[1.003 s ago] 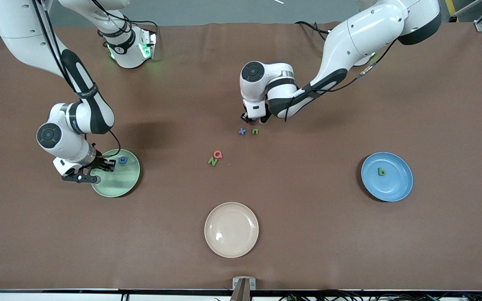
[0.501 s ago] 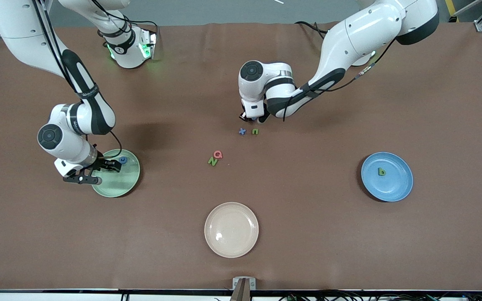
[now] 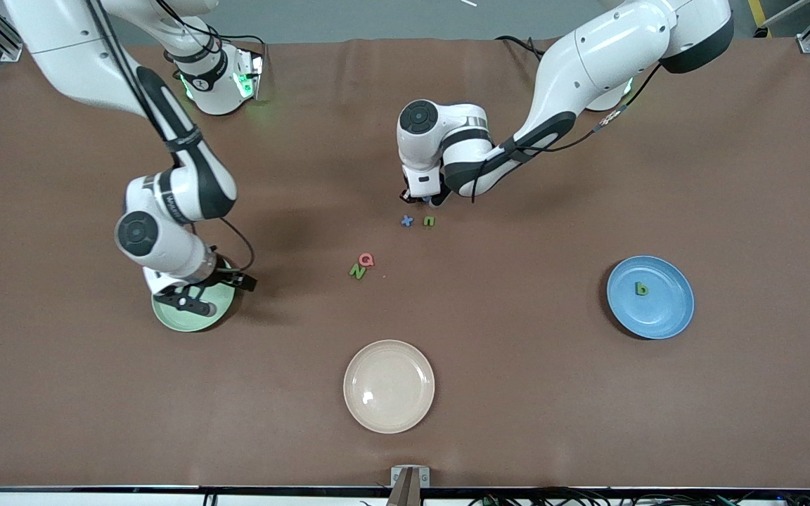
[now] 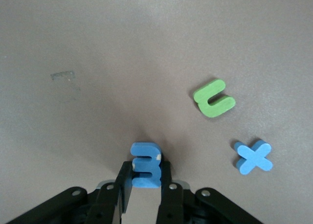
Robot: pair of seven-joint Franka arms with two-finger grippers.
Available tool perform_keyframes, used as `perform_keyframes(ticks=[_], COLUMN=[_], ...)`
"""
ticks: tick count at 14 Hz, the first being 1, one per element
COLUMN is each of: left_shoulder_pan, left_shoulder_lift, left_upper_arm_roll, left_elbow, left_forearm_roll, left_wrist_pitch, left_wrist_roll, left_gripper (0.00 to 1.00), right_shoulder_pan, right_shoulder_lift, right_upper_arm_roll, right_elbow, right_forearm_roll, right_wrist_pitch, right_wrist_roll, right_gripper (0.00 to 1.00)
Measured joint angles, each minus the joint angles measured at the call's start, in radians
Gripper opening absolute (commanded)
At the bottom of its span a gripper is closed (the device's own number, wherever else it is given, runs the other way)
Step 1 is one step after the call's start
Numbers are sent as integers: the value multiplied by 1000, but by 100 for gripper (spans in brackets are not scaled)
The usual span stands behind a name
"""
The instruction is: Sort upper and lower case letters into plates
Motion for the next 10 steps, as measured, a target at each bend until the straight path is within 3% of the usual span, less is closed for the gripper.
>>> perform_keyframes(ticks=[7, 10], left_shoulder_pan=[7, 122], left_shoulder_lift=[-9, -19], left_upper_arm_roll=[-4, -137], left_elbow=[42, 115], left_forearm_roll=[0, 0], left_wrist_pitch=[-55, -242], left_wrist_roll=[147, 318], left_gripper=[0, 0], right_shoulder_pan=[232, 291], right_shoulder_lift=[120, 168], right_upper_arm_roll=[2, 0], right_elbow=[145, 172], right_forearm_roll=[-3, -3], right_wrist_pitch=[0, 8], right_wrist_roll=[478, 540], right_gripper=[100, 100])
